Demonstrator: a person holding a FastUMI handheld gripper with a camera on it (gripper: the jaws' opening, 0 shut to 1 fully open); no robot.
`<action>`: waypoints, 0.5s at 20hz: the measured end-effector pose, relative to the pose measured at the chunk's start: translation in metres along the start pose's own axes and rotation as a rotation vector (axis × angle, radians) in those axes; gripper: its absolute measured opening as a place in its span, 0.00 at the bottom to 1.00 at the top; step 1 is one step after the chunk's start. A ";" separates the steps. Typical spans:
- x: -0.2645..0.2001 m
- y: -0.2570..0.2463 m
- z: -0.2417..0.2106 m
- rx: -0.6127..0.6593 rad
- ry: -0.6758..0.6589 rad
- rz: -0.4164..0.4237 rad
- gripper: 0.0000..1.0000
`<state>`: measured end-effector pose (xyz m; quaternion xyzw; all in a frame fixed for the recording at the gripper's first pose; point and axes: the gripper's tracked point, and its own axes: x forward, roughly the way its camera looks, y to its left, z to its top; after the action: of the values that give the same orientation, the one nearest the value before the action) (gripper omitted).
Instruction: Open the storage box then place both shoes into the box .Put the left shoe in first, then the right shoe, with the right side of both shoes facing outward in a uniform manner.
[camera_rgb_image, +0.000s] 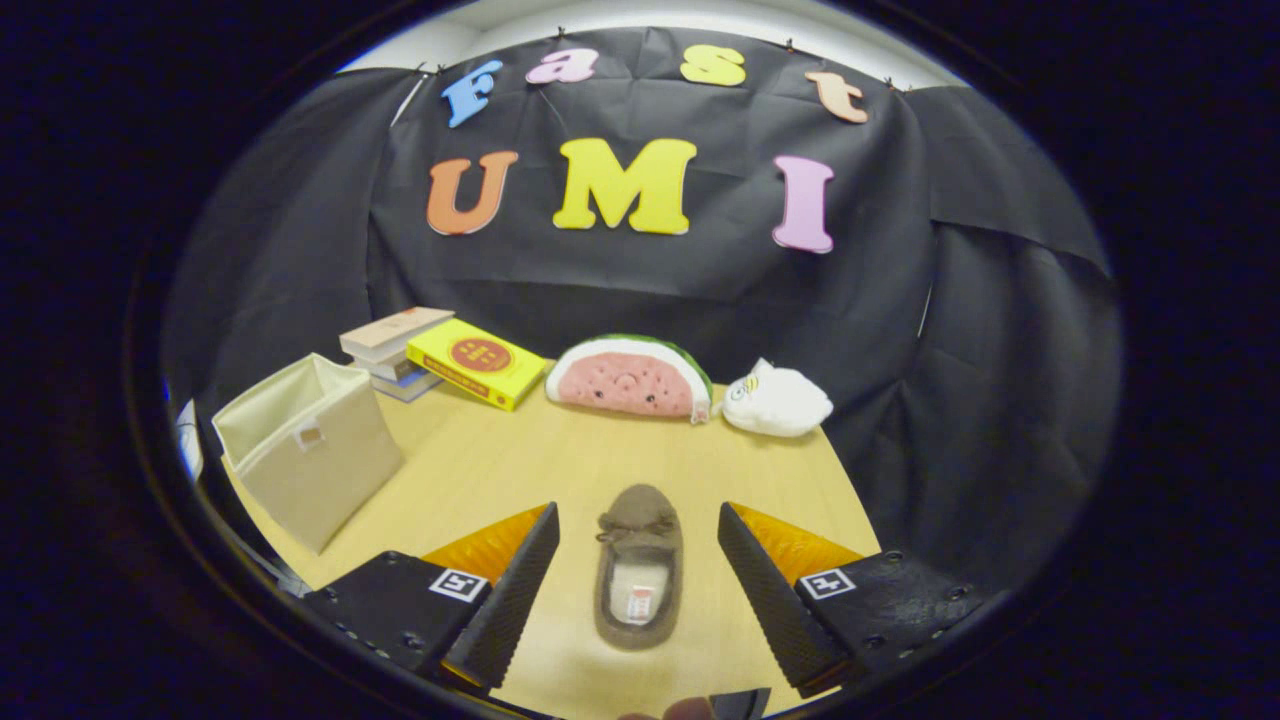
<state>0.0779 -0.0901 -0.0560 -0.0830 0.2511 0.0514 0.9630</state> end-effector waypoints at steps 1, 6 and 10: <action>0.009 -0.007 -0.010 0.004 0.031 -0.006 0.97; 0.052 -0.026 -0.058 0.031 0.202 -0.008 0.96; 0.074 -0.030 -0.075 0.056 0.280 0.000 0.96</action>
<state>0.1112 -0.1294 -0.1532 -0.0627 0.3842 0.0322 0.9206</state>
